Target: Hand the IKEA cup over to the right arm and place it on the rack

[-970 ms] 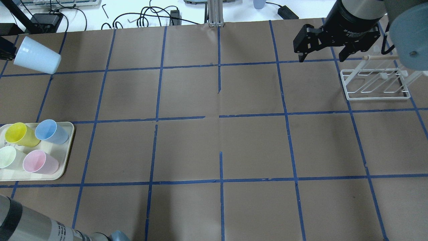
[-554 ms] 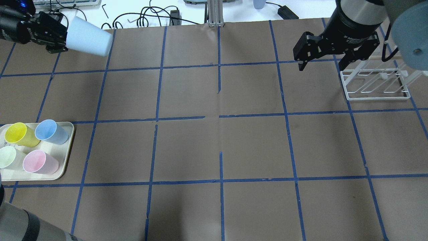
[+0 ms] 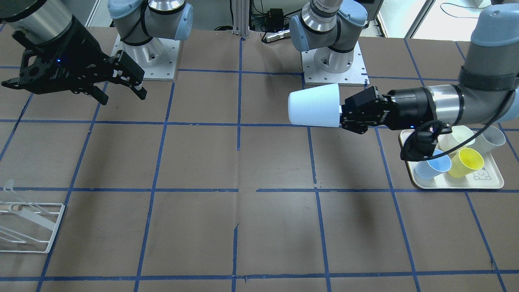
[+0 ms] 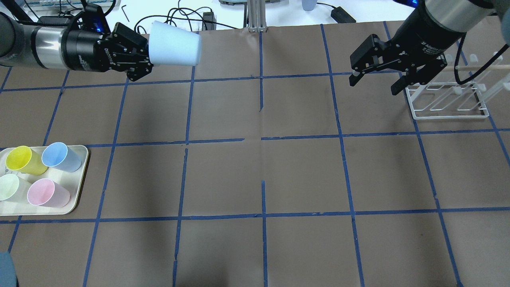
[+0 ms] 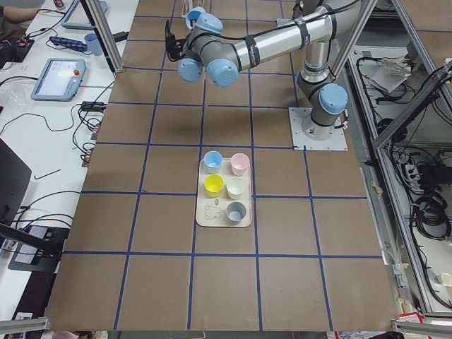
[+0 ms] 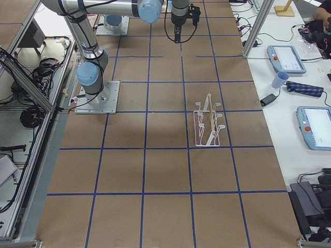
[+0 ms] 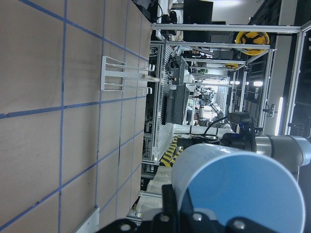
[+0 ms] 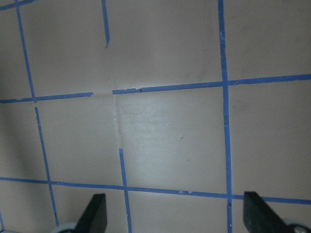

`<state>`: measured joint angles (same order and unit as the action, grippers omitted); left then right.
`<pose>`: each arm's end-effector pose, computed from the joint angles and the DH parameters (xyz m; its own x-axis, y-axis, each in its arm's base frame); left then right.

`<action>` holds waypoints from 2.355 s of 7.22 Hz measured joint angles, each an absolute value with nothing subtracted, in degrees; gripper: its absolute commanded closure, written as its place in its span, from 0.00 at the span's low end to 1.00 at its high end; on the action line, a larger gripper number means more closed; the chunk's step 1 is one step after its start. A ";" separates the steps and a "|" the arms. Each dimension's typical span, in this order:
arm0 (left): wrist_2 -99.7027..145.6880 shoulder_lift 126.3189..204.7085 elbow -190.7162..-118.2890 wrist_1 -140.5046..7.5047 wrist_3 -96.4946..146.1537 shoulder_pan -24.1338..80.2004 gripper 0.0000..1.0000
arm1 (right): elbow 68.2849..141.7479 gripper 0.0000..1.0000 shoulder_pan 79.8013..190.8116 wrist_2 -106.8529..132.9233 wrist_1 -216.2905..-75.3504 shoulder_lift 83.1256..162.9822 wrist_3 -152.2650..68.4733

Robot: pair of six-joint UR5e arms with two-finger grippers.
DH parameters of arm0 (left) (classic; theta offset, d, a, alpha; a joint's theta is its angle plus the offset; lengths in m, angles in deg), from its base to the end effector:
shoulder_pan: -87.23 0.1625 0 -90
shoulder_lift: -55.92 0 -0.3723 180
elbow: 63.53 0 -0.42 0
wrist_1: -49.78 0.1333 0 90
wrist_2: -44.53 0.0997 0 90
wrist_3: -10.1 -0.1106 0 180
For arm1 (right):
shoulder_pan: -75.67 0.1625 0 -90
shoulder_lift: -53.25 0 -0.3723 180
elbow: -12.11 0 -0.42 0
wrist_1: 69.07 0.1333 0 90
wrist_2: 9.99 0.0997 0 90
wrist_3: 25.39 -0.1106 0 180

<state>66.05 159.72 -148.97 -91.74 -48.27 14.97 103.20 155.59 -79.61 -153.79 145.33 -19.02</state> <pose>-0.0675 -0.5641 0.3498 -0.1802 -0.0680 0.9813 0.0088 0.9975 0.0707 0.0820 -0.5205 0.4310 -0.9321 0.0796 -0.3534 0.0716 0.9968 0.0358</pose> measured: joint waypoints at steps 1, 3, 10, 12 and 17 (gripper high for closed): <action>64.34 158.67 -149.52 -91.99 -48.28 12.85 1.00 | 103.35 0.00 151.97 -74.95 -149.72 145.33 -15.67; 59.52 158.03 -151.77 -91.82 -48.41 9.73 1.00 | 103.71 0.00 147.33 -64.08 -139.55 145.28 -13.32; 48.13 158.06 -157.22 -87.10 -48.87 0.97 1.00 | 114.72 0.00 145.16 -30.66 -129.04 147.79 -18.35; 46.31 158.33 -157.27 -87.07 -48.94 -0.48 1.00 | 116.36 0.00 145.71 -25.69 -128.03 148.16 -20.10; 42.31 158.70 -157.23 -87.07 -49.02 -3.01 1.00 | 116.13 0.00 150.68 -21.47 -128.81 148.20 -33.62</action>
<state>42.31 158.70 -157.23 -87.07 -49.02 -3.01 116.13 150.68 -21.47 -128.81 148.20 -33.62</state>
